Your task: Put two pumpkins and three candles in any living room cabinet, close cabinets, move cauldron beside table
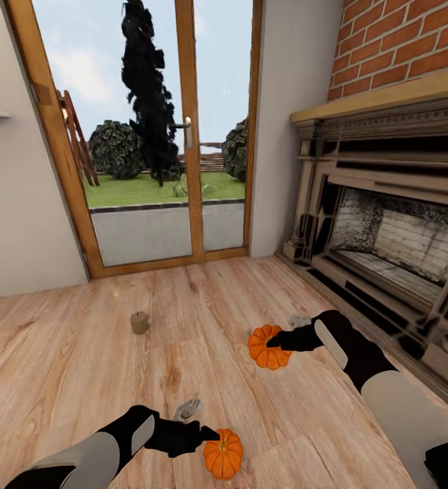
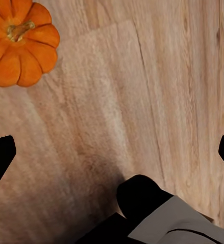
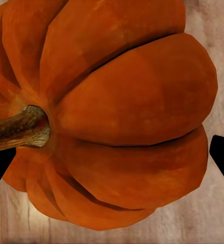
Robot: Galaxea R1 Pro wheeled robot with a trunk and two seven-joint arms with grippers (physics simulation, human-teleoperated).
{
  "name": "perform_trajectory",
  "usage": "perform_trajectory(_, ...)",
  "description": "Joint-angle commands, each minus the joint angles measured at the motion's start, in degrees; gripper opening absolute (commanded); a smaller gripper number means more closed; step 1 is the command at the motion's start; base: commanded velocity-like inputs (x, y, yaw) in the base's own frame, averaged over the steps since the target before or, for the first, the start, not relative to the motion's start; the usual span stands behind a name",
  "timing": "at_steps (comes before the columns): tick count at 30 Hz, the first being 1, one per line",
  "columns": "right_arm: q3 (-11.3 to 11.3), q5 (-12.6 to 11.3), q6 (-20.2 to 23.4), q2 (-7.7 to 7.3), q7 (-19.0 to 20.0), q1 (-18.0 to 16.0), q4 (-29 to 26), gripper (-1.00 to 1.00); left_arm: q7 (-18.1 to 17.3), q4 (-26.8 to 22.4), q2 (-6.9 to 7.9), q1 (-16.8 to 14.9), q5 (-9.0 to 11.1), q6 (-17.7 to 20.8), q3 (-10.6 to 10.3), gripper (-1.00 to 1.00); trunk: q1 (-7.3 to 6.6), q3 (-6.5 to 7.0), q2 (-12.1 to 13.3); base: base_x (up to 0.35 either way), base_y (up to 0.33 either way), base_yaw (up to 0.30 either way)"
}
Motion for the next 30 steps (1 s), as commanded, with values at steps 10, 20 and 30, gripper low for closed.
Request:
perform_trajectory(10,-0.11,0.48,0.17,-0.06,0.68,-0.05,-0.05,-1.0,0.45,-0.58,-0.12,-0.02,0.51,0.64,0.5,1.0,0.16,-1.61,-0.13,0.0,0.0,0.0)
perform_trajectory(20,-0.15,0.47,0.17,-0.12,0.77,-0.05,-0.05,-1.0,3.99,-0.8,-0.87,-0.02,0.8,0.6,0.5,1.0,0.16,-1.61,-0.13,0.0,0.0,0.0)
perform_trajectory(30,-0.27,0.48,0.17,-0.14,0.77,-0.05,-0.05,-1.0,8.02,-0.79,-1.8,-0.02,0.81,0.6,0.5,1.0,0.16,-1.61,-0.13,0.0,0.0,0.0)
